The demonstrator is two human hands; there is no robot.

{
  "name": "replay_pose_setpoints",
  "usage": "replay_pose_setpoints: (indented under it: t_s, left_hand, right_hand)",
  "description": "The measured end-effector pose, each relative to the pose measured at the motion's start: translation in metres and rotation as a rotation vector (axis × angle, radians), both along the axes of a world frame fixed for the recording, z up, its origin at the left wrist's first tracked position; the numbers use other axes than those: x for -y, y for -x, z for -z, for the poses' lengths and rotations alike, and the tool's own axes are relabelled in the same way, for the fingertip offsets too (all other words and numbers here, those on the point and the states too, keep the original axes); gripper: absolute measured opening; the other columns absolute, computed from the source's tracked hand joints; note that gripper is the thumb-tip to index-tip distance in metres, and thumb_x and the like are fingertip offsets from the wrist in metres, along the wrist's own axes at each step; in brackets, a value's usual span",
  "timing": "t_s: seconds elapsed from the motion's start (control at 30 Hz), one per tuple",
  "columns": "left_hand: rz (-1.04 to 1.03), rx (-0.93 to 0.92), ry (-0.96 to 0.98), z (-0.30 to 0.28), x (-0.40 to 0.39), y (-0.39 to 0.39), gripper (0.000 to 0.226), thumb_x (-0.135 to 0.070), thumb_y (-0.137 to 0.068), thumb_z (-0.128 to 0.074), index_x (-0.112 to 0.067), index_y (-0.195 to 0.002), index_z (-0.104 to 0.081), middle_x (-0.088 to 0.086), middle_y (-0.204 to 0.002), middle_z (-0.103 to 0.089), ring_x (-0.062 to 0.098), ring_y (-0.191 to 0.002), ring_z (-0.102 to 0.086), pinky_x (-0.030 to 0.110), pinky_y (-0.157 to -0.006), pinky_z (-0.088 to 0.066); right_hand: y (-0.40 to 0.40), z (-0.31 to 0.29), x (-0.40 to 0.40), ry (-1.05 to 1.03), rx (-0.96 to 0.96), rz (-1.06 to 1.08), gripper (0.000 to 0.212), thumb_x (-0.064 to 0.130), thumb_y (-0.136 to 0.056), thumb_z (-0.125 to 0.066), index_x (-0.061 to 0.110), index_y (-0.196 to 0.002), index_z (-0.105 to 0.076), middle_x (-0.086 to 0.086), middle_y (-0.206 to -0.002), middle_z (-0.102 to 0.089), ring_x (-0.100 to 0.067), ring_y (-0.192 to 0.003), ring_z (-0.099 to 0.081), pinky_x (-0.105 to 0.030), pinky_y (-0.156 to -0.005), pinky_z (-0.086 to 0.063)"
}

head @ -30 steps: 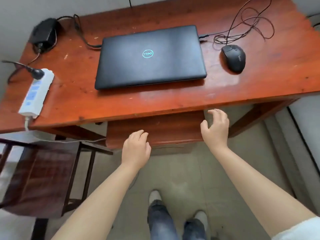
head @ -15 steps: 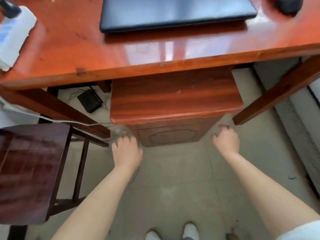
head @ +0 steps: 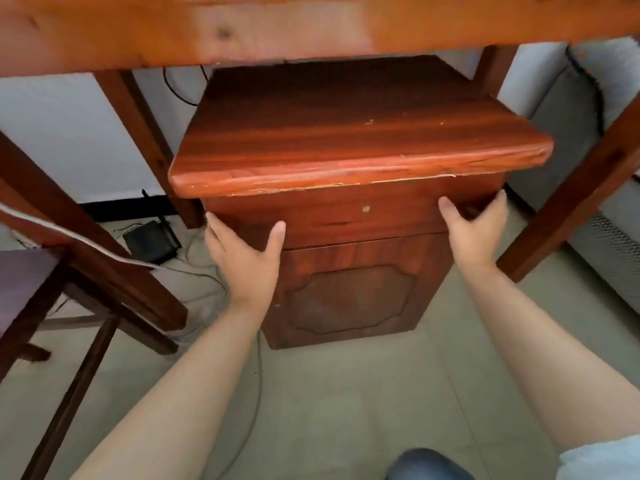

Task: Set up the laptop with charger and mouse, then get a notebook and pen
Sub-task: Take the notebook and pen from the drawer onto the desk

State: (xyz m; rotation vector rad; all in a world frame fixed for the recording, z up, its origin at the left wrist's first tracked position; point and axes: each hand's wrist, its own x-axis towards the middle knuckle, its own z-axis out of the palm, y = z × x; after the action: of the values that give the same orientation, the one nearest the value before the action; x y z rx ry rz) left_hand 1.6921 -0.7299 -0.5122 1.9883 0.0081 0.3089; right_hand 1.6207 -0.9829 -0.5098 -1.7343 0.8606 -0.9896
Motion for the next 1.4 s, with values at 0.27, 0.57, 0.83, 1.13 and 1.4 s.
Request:
replay_pose_setpoints:
  t_s: [0.27,0.57,0.83,1.13,1.4]
  left_hand:
    - [-0.154,-0.075,0.185,-0.023,0.002,-0.005,0.082,-0.038,-0.072,-0.077,-0.004,-0.134,-0.036,0.021,-0.135,-0.035,0.034,-0.129,-0.032,0.045,-0.109,-0.031]
    - [-0.287,-0.047,0.248,-0.02,-0.01,0.057,0.088,-0.049,-0.064,-0.076,-0.005,-0.13,-0.038,0.016,-0.133,-0.042,0.031,-0.125,-0.04,0.048,-0.106,-0.04]
    - [-0.104,0.047,0.177,-0.009,-0.04,0.084,0.089,-0.03,-0.068,-0.081,-0.006,-0.136,-0.029,0.016,-0.135,-0.037,0.027,-0.124,-0.039,0.039,-0.103,-0.04]
    - [0.15,0.264,-0.29,-0.022,-0.072,0.069,0.057,-0.022,-0.064,-0.085,-0.001,-0.11,-0.057,0.016,-0.101,-0.062,0.03,-0.095,-0.056,0.038,-0.08,-0.049]
    - [0.498,0.672,-0.905,-0.03,-0.09,0.071,0.082,-0.067,-0.085,-0.014,-0.007,-0.053,-0.06,0.006,-0.048,-0.059,0.021,-0.043,-0.058,0.022,-0.032,-0.045]
  right_hand:
    - [0.011,-0.017,-0.005,-0.157,0.049,0.014,0.071,0.026,-0.076,-0.073,0.003,-0.134,-0.038,-0.011,-0.138,-0.042,-0.027,-0.121,-0.047,-0.038,-0.106,-0.037]
    - [0.07,-0.015,-0.027,-0.215,0.105,0.111,0.067,0.044,-0.082,-0.062,0.004,-0.13,-0.038,-0.007,-0.124,-0.041,-0.01,-0.104,-0.039,-0.022,-0.088,-0.032]
    - [0.11,-0.003,-0.035,-0.322,0.145,0.033,0.066,0.041,-0.087,-0.056,0.011,-0.138,-0.028,-0.005,-0.127,-0.044,-0.015,-0.112,-0.046,-0.024,-0.091,-0.042]
    - [0.105,-0.038,-0.051,0.832,-0.351,-0.171,0.074,0.045,-0.063,-0.075,0.002,-0.12,-0.054,-0.023,-0.13,-0.05,-0.04,-0.126,-0.041,-0.055,-0.108,-0.022]
    - [0.1,-0.042,-0.058,1.166,-0.899,-0.643,0.03,0.044,-0.089,-0.051,0.019,-0.078,-0.038,-0.002,-0.096,-0.066,-0.022,-0.092,-0.06,-0.029,-0.062,-0.036]
